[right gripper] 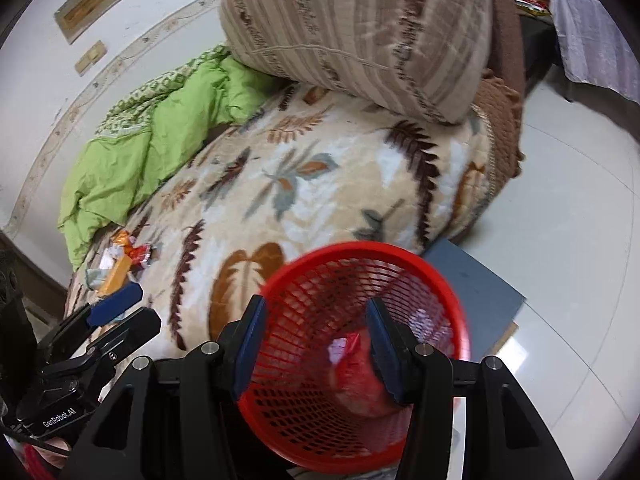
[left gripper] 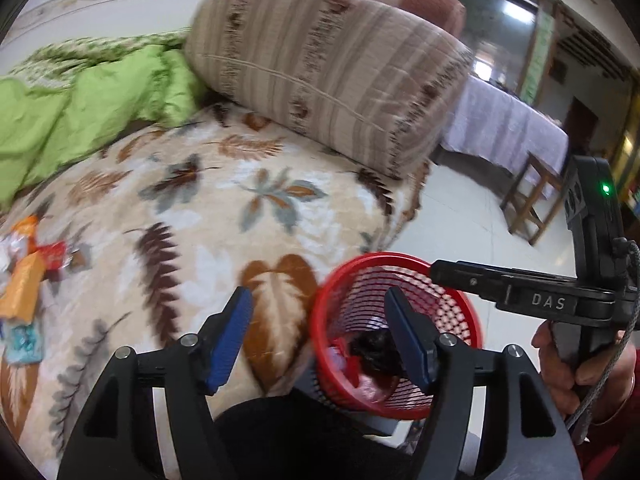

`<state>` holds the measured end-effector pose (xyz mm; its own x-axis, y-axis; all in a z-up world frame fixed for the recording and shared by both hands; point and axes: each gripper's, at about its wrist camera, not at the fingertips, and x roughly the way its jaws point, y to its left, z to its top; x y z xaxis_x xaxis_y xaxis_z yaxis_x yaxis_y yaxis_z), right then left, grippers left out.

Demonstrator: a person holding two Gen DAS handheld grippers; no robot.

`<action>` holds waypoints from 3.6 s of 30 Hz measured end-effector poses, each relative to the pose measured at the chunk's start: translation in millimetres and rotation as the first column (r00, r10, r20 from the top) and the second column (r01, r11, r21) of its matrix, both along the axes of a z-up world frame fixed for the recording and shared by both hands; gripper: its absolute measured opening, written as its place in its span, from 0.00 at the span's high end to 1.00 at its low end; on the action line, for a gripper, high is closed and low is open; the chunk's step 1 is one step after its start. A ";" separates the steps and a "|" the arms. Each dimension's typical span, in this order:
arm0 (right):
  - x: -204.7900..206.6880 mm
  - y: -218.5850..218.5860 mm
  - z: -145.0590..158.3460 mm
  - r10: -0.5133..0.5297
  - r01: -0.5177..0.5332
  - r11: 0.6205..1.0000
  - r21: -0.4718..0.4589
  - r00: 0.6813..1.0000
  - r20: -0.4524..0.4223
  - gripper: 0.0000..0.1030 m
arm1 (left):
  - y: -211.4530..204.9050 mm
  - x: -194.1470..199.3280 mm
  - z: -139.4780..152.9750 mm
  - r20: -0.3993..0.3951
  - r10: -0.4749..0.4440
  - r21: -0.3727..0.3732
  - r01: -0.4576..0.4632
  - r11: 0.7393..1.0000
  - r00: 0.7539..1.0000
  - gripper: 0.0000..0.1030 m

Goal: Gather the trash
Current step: 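Move both open tools back over the trash pile, then grasp the orange box with the right tool while the left tool approaches the tissue pack, then grasp the blue-green tissue pack with the left tool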

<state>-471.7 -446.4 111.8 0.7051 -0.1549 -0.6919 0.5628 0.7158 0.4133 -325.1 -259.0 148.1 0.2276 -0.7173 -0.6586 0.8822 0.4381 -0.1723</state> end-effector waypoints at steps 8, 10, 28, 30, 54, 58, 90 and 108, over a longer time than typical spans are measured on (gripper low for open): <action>65.3 41.4 11.7 0.155 -0.155 0.987 -0.036 0.988 0.011 0.47 | 81.7 54.7 -3.1 -0.021 0.226 -0.008 -0.227 0.974 0.974 0.33; 81.8 51.6 13.9 0.191 -0.190 0.980 -0.051 0.982 0.008 0.47 | 103.1 69.2 -6.8 -0.038 0.281 -0.007 -0.282 0.959 0.959 0.33; 201.3 149.6 10.2 0.447 -0.446 0.890 -0.094 0.894 -0.003 0.43 | 198.6 207.5 -70.3 0.012 0.683 0.175 -0.674 0.718 0.730 0.09; 203.2 150.6 8.2 0.451 -0.449 0.889 -0.088 0.893 0.000 0.43 | 193.9 219.4 -80.9 -0.009 0.680 0.193 -0.666 0.720 0.733 0.09; 287.4 172.8 -7.7 0.529 -0.532 0.832 0.158 0.846 0.065 0.41 | 251.6 227.3 -83.2 -0.149 0.692 0.112 -0.683 0.721 0.706 0.87; 328.6 184.4 -19.7 0.531 -0.537 0.809 0.239 0.842 0.094 0.35 | 264.5 222.7 -81.5 -0.157 0.691 0.097 -0.685 0.722 0.706 0.87; 316.7 166.4 -39.3 0.475 -0.487 0.859 0.156 0.873 0.110 0.76 | 243.7 221.6 -93.8 -0.247 0.544 0.120 -0.531 0.838 0.802 0.25; 325.8 172.7 -62.4 0.526 -0.514 0.841 0.168 0.850 -0.031 0.71 | 211.2 224.1 -87.1 0.062 0.488 0.225 -0.489 0.843 0.870 0.24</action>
<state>-145.9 -273.7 49.4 0.6000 0.3281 -0.7296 0.1578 0.8456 0.5100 -101.0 -47.8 60.9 0.5113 -0.3447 -0.7873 0.5440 0.8390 -0.0141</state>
